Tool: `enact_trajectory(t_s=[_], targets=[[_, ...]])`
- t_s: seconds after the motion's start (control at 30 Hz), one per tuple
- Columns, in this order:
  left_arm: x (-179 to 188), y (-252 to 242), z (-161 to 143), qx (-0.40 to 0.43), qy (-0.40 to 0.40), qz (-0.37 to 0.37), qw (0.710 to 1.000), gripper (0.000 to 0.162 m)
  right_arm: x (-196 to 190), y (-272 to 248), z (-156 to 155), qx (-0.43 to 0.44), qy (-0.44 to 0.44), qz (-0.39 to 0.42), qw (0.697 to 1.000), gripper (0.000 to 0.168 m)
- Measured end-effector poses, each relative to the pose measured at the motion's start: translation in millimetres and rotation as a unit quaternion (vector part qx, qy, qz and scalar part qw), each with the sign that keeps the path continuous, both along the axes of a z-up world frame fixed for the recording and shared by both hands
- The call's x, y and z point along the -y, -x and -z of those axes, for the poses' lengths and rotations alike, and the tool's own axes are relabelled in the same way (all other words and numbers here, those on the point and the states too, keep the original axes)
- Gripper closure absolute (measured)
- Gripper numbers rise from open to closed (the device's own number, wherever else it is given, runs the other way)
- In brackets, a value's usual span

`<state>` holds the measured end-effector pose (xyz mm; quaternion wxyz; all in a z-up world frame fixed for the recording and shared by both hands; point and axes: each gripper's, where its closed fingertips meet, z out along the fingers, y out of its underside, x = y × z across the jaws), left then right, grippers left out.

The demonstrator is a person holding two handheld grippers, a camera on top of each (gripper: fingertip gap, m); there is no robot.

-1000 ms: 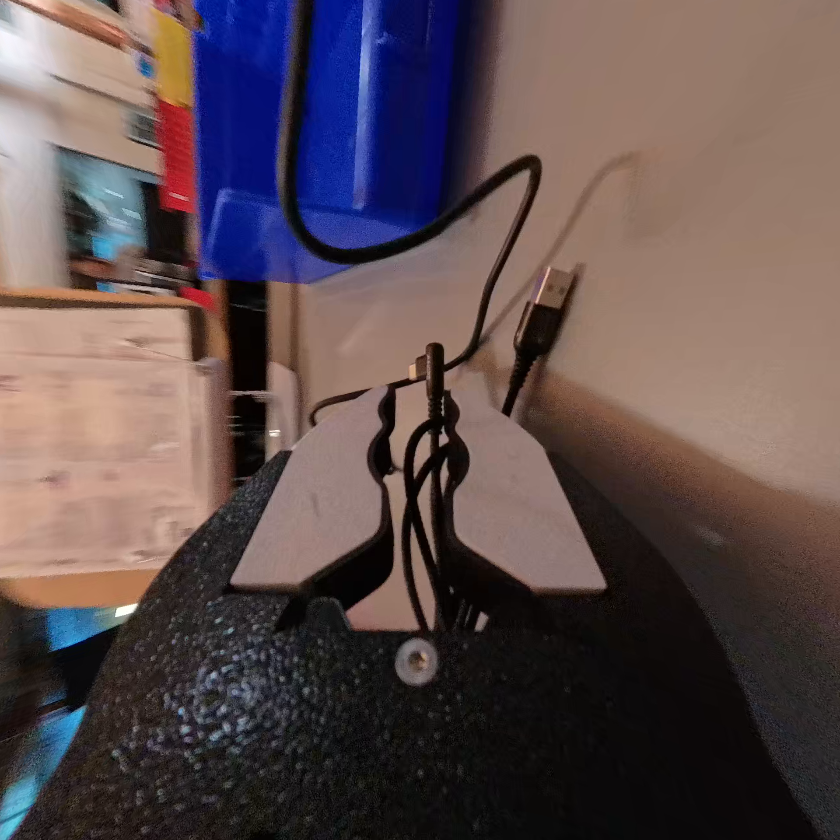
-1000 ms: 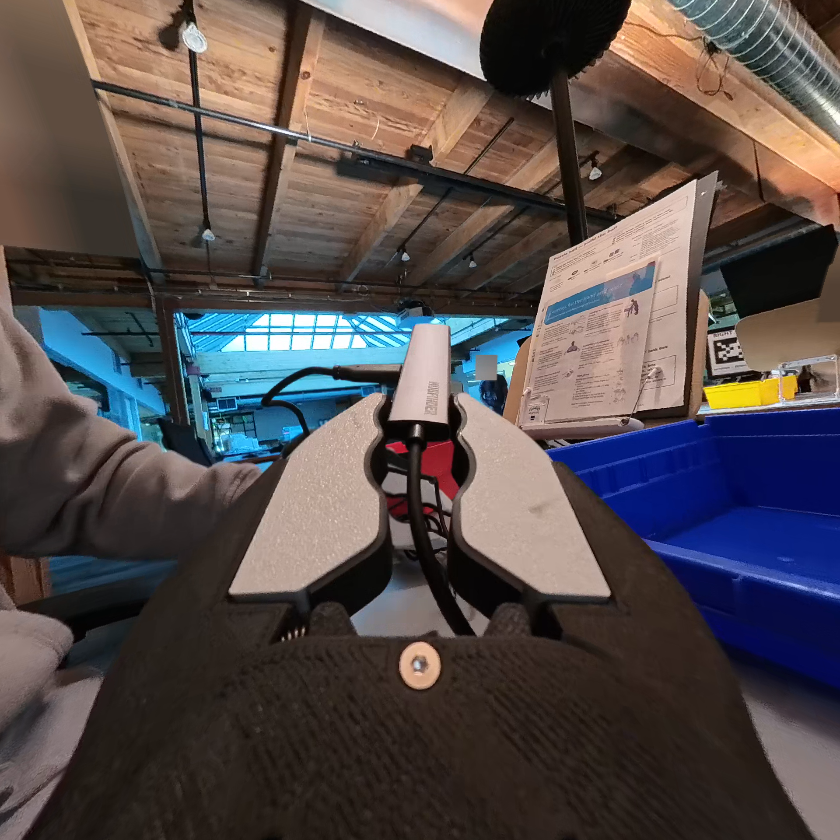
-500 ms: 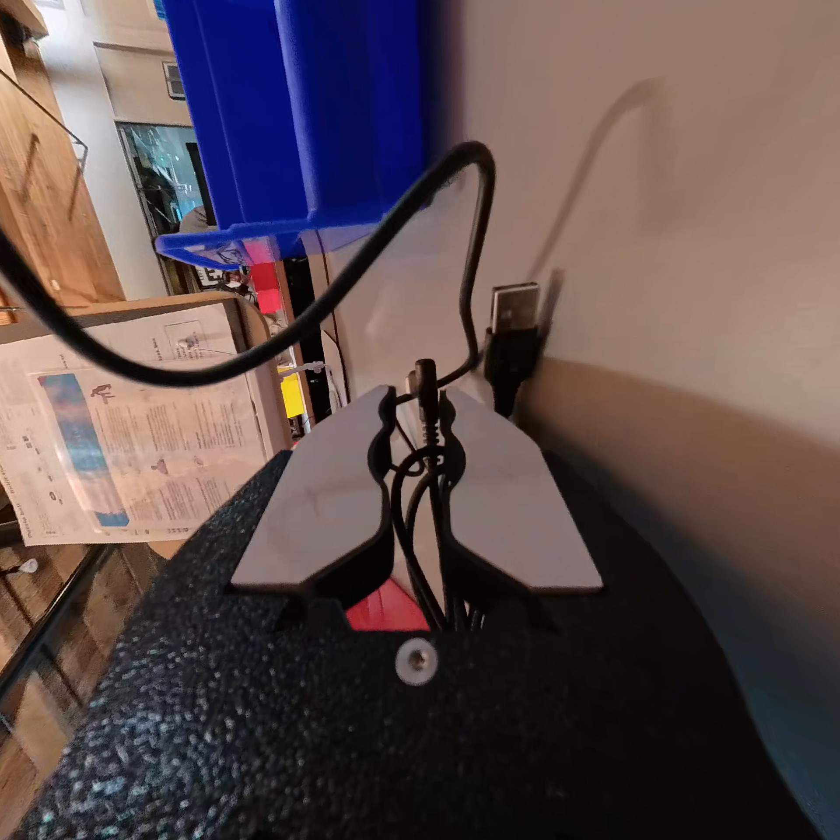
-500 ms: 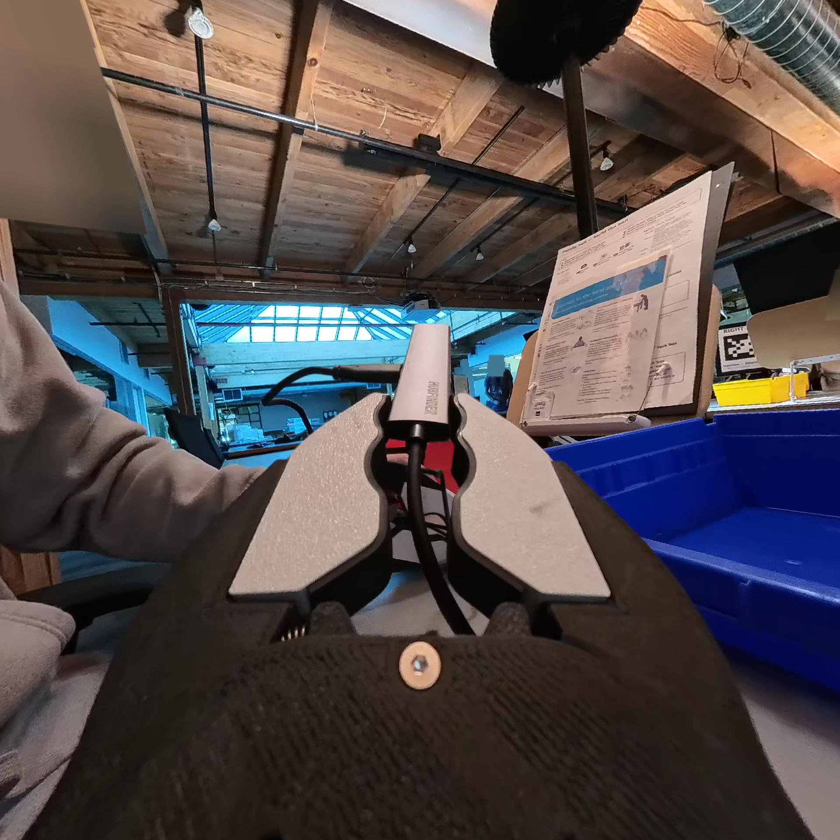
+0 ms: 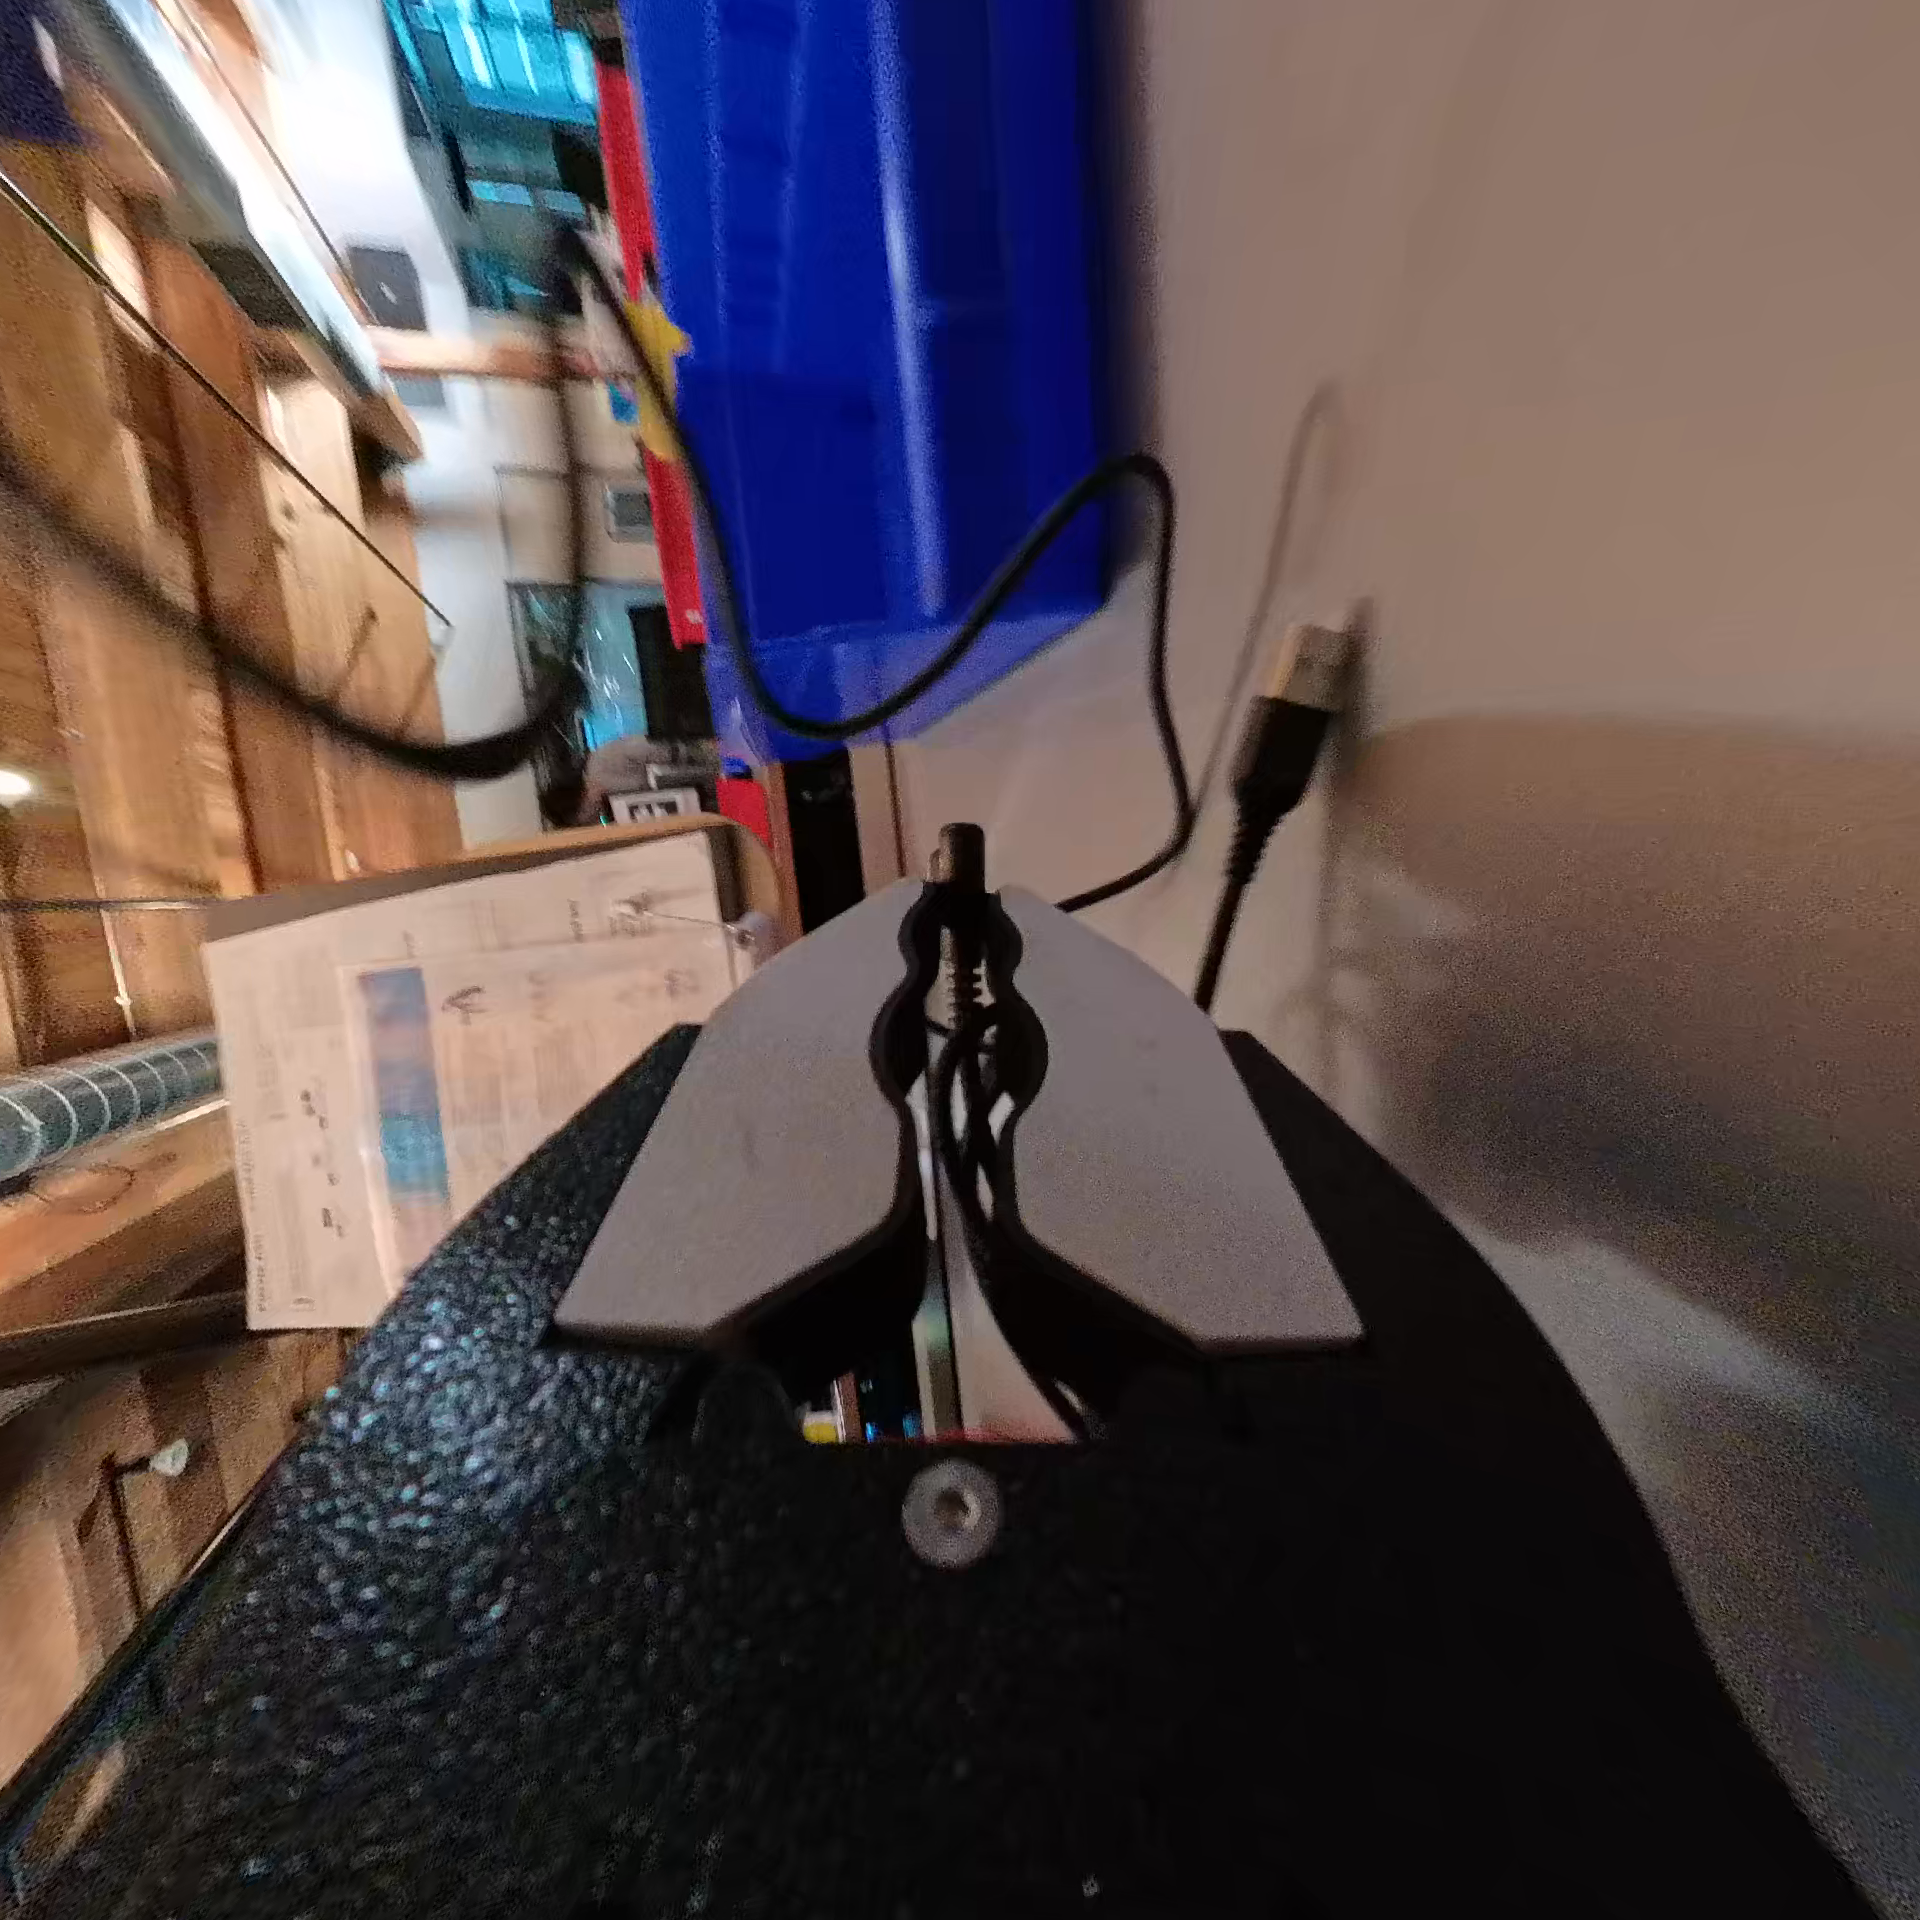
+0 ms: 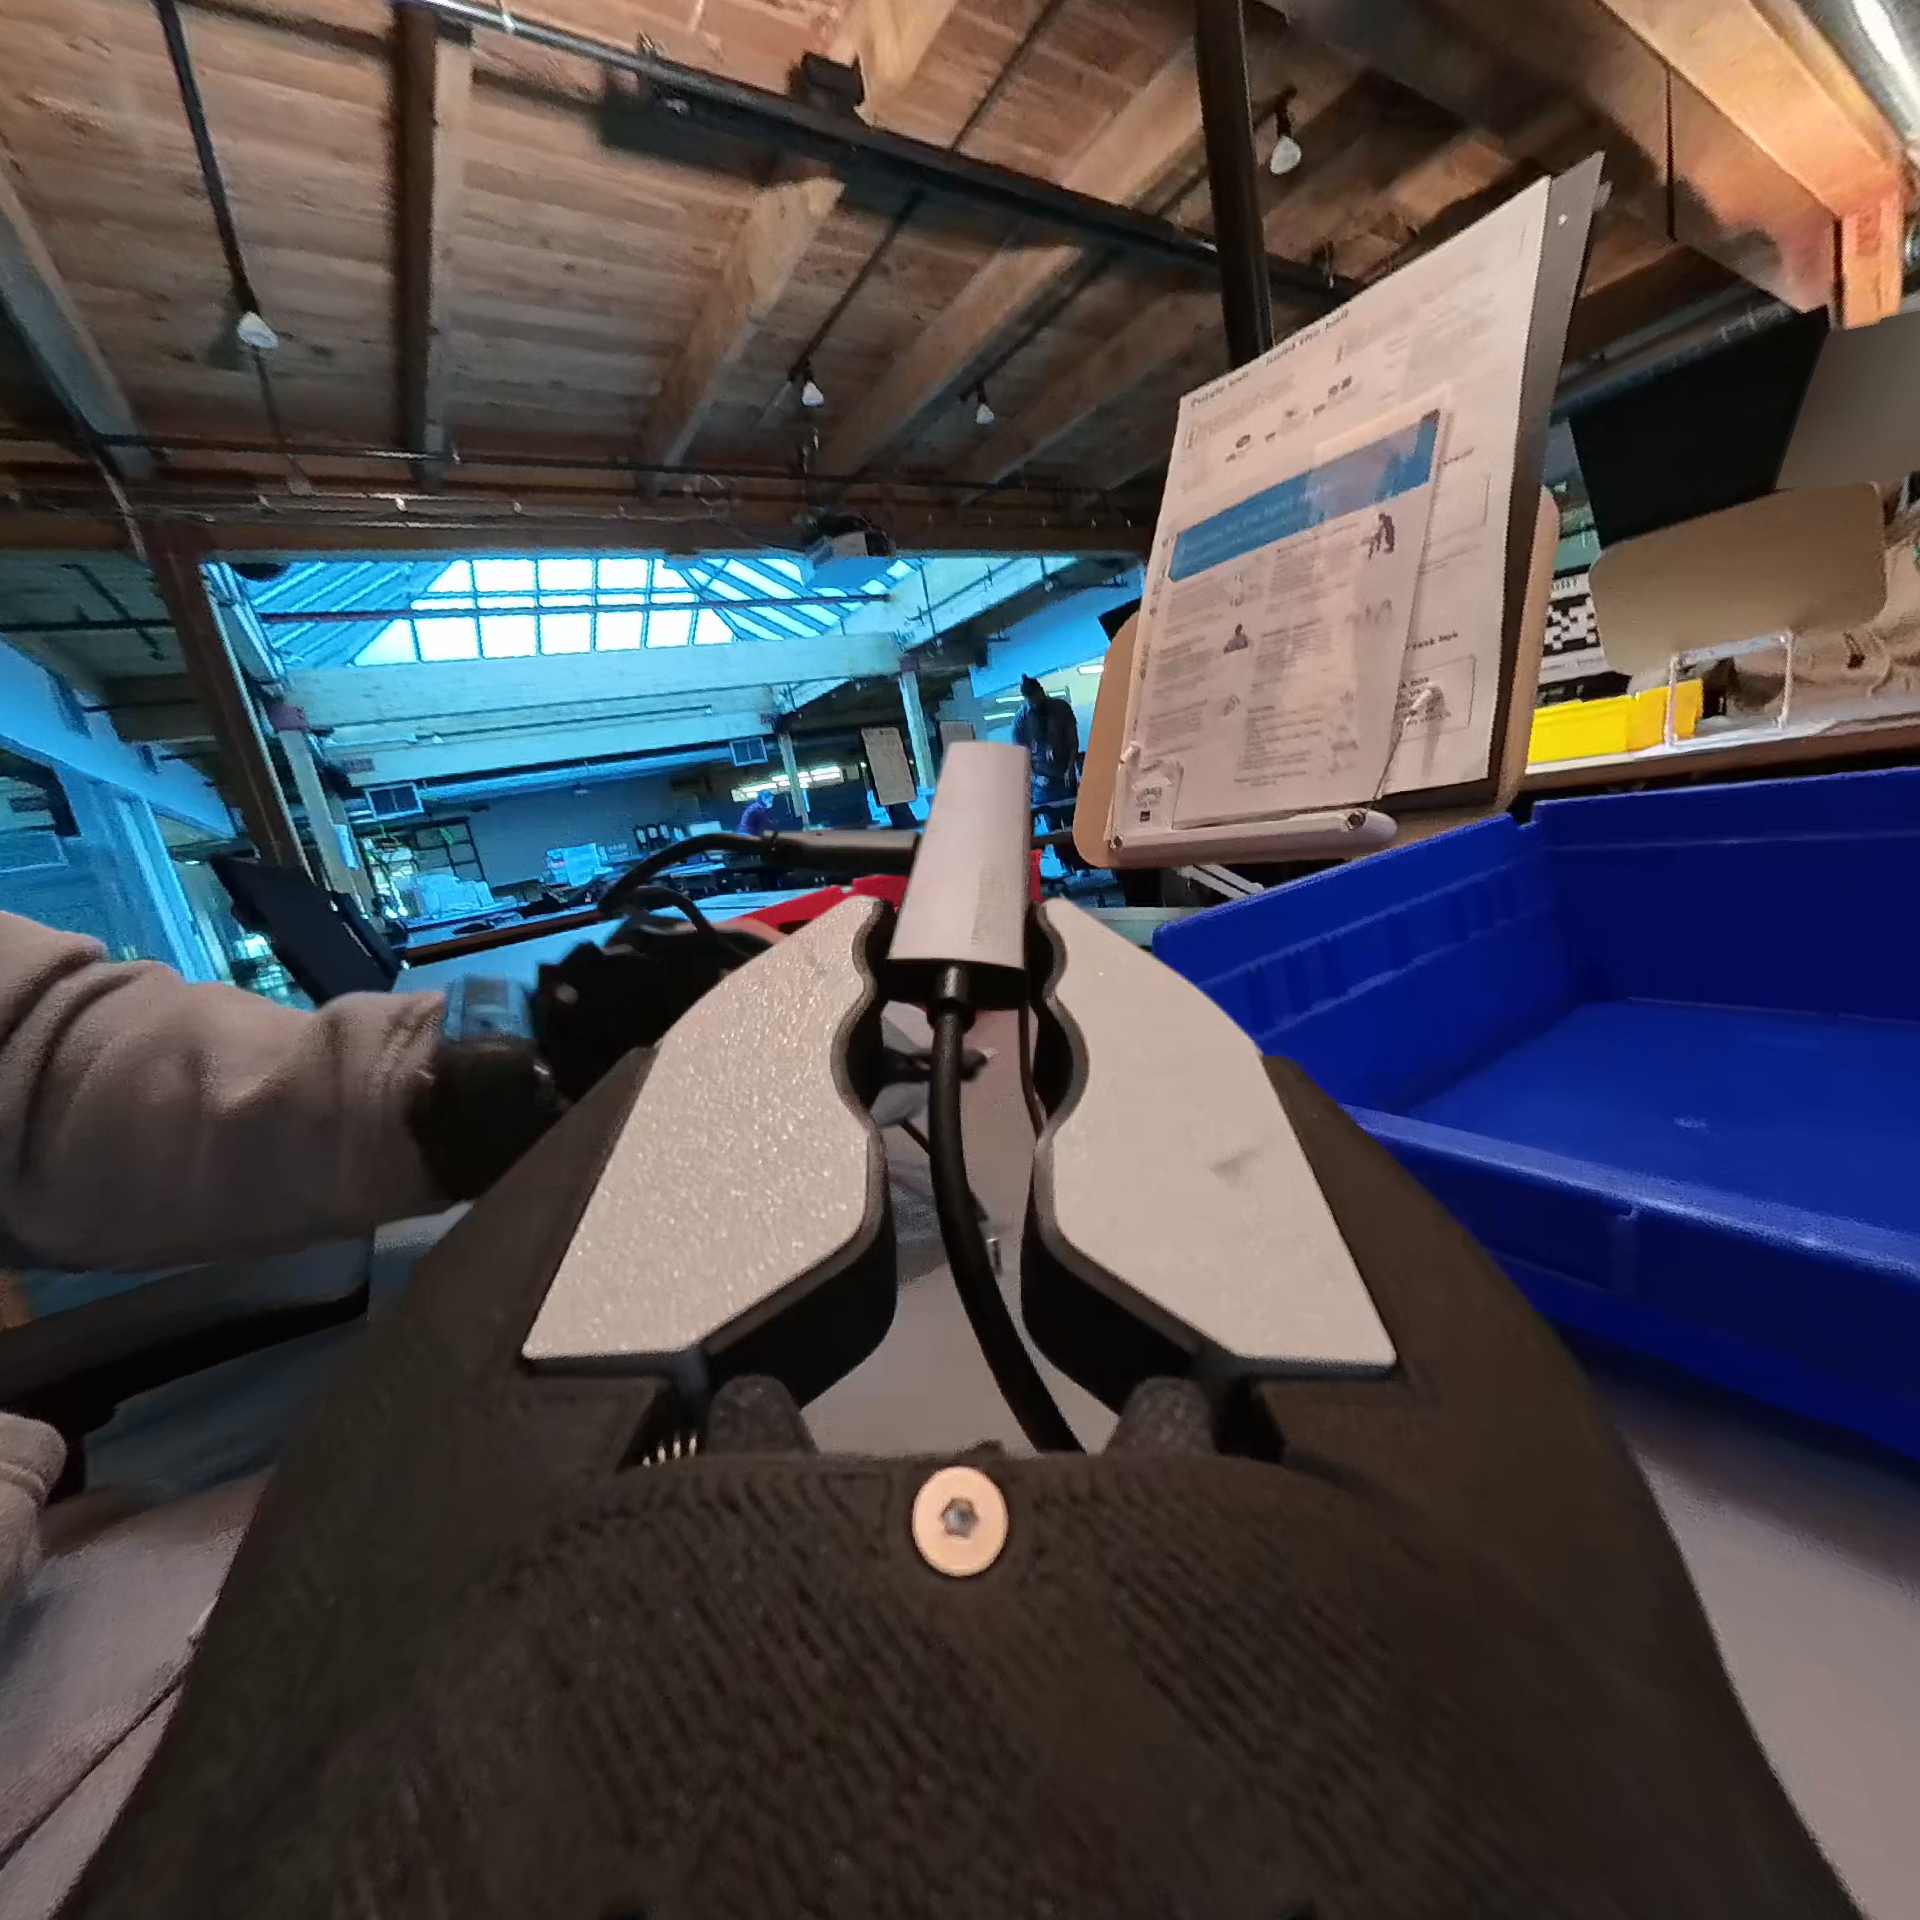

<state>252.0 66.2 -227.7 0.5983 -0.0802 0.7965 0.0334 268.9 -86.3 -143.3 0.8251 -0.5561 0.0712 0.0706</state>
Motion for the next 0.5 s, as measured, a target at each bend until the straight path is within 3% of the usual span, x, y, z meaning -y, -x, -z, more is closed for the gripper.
enact_trajectory(t_s=[0.33,0.5], targets=[[20.5,48.4,-81.6,-0.025,0.028,0.125,0.991,0.155,-8.1,2.6,7.9,-0.026,0.04,-0.026,0.999,0.144],[60.4,55.5,-111.0,-0.039,0.042,0.204,0.977,0.155,-16.6,10.6,15.4,-0.019,0.082,-0.044,0.995,0.144]])
